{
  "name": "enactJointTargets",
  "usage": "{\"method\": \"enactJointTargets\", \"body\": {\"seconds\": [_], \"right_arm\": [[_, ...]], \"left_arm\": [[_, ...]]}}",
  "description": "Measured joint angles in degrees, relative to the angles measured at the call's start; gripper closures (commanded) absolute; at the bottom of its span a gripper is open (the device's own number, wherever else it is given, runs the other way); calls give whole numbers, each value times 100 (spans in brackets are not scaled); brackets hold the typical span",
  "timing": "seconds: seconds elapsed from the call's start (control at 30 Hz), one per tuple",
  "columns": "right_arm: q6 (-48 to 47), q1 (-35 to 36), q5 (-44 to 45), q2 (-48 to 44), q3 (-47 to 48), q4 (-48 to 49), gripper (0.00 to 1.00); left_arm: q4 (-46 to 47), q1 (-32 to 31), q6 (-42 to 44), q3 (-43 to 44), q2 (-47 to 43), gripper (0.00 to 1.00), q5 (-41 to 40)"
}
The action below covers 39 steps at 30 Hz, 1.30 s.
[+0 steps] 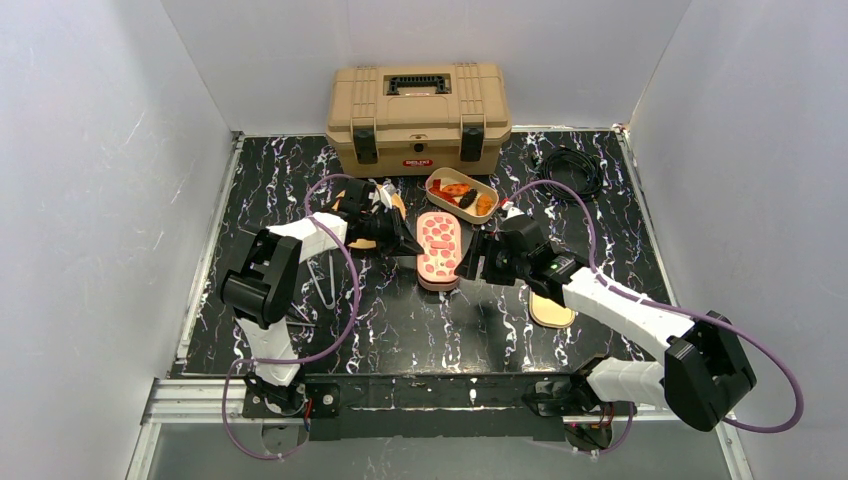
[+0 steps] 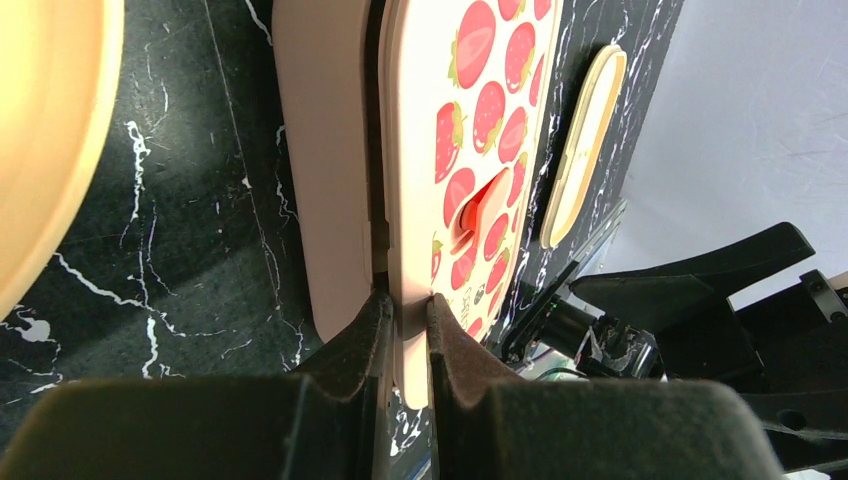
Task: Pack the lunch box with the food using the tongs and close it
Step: Close the box lid on the packing box.
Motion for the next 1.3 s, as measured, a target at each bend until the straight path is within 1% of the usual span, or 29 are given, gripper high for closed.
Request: {"method": "enactJointTargets", "body": {"seconds": [0.23, 0.33, 0.57, 0.73, 0.8, 1.03, 1.3], "right_arm": [[0, 0, 0, 7, 0, 0, 24], [-2, 0, 72, 7, 0, 0, 23], [-4, 0, 155, 11, 0, 0, 23], [-9, 0, 170, 39, 0, 0, 23], [-20, 0, 170, 68, 0, -2, 23], [-50, 0, 170, 111, 0, 0, 23], [-90, 0, 173, 125, 0, 0, 23]], "left_arm": [[-136, 2, 87, 0, 0, 100, -68], [-175, 9, 125, 0, 0, 91, -68], [-426, 11, 339, 57, 0, 63, -103], [-859, 4, 728, 313, -26, 56, -317], [-1056, 0, 903, 424, -83, 55, -457], [-1346, -33, 1250, 584, -186, 70, -748], [-1445, -195, 1349, 660, -149, 71, -782]]}}
